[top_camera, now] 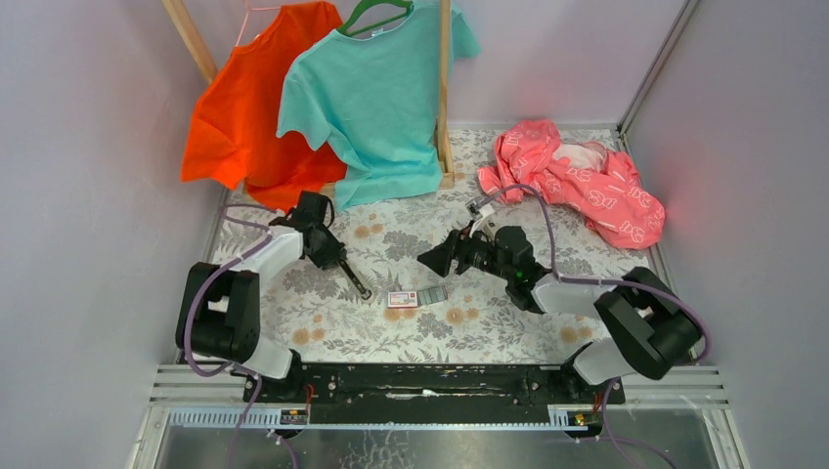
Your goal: Load the staples into the stapler
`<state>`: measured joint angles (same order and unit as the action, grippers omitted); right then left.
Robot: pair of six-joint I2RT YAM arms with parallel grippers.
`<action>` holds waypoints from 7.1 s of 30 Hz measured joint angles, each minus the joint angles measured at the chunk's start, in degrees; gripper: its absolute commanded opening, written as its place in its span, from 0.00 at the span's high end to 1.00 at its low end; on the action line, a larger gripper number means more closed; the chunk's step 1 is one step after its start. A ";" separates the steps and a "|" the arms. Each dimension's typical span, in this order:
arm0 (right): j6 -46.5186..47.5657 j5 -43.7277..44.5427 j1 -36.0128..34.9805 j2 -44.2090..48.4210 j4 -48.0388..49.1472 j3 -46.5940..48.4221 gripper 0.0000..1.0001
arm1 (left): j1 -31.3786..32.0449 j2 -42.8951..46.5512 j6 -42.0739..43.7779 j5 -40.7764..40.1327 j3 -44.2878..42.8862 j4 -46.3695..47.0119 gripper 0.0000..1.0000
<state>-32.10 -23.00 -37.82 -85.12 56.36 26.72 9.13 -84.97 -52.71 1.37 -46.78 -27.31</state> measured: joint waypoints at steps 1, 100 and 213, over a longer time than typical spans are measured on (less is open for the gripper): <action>1.22 1.11 0.00 1.36 -3.80 0.72 0.20 | 0.46 -0.59 1.29 -0.63 -0.57 -0.35 1.00; -14.58 5.29 6.62 11.10 -37.66 9.97 1.00 | 31.34 0.15 0.39 8.59 -2.05 26.86 0.69; 2.19 -13.81 26.32 -9.35 -66.53 44.28 0.15 | 38.34 13.84 -2.08 4.98 18.91 48.13 1.00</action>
<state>-29.91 -36.82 -11.51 -94.48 -10.17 71.00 47.46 -71.13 -54.78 6.35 -27.88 20.82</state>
